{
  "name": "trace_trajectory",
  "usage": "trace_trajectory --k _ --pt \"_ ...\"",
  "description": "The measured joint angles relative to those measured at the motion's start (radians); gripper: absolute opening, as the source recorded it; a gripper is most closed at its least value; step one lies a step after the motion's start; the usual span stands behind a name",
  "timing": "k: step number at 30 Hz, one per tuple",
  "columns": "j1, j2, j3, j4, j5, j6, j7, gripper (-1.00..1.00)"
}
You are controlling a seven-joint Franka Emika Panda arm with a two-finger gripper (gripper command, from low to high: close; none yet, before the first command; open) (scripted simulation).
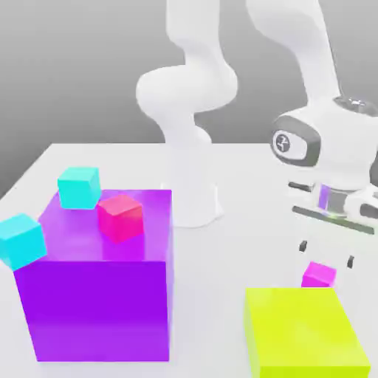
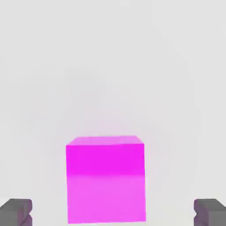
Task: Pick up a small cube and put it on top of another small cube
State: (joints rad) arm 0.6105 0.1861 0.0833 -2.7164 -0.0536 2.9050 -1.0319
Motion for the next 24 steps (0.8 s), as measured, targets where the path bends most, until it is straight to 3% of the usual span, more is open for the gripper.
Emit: trace_trajectory --k 2,3,11,16,24 --pt "0.018 0.072 -0.023 0.012 -0.019 0.059 0.012 0.0" --pt "0.027 0.107 -0.034 0.018 -0.03 0.087 0.019 -1.0" --pt "0.025 0.092 -0.03 0.015 -0.022 0.073 0.013 -1.0" --pt "0.008 -0.076 -0.003 -0.015 0.026 -0.065 -0.024 -1.0" --pt "-0.212 -0.306 -0.139 0.08 -0.089 -0.39 -0.267 -1.0"
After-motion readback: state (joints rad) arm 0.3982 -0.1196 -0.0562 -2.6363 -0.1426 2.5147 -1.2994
